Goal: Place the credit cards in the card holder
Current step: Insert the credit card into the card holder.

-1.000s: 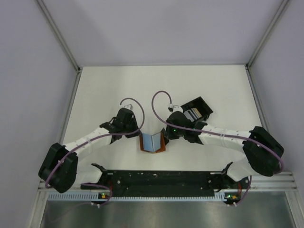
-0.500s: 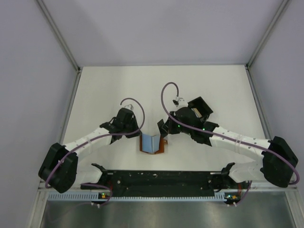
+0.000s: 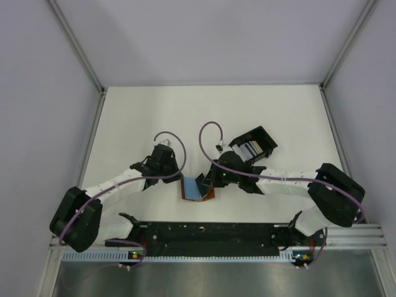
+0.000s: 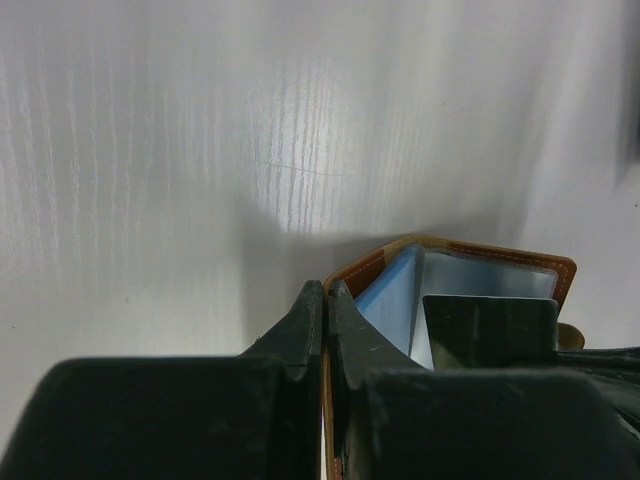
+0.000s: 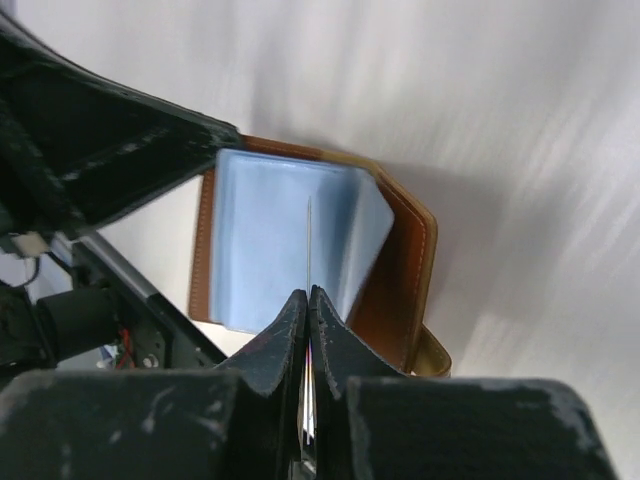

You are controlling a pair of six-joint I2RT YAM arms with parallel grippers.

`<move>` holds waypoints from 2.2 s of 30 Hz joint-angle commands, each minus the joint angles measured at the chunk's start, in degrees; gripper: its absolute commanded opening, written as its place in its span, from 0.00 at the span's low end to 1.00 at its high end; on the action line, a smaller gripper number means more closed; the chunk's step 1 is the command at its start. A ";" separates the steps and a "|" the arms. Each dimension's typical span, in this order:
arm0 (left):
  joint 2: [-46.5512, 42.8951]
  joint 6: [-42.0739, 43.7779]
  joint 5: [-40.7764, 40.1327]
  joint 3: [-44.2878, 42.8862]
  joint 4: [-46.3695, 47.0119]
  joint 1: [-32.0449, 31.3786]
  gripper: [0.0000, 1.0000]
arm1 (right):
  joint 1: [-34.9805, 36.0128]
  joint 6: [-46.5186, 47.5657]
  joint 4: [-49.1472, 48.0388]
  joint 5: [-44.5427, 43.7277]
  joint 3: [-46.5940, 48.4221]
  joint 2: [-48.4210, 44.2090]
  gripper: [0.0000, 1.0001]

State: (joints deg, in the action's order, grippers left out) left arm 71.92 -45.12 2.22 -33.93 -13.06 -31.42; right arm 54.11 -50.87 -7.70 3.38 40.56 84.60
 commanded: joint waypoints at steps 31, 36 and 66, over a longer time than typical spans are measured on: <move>8.32 4.43 -2.48 5.37 15.87 -0.13 0.00 | -9.98 -1.16 -23.24 9.72 -7.78 9.97 0.00; 9.20 5.22 -0.46 5.02 16.49 -0.22 0.00 | -10.16 -0.98 -23.50 10.95 -6.11 12.43 0.00; 6.75 -5.67 -4.50 9.67 16.49 -0.22 0.00 | -4.01 -9.50 -11.64 -0.11 -5.49 11.30 0.00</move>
State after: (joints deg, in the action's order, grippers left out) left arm 79.29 -48.40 0.25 -27.05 8.01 -31.31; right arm 48.73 -60.12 -26.74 8.51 34.65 97.12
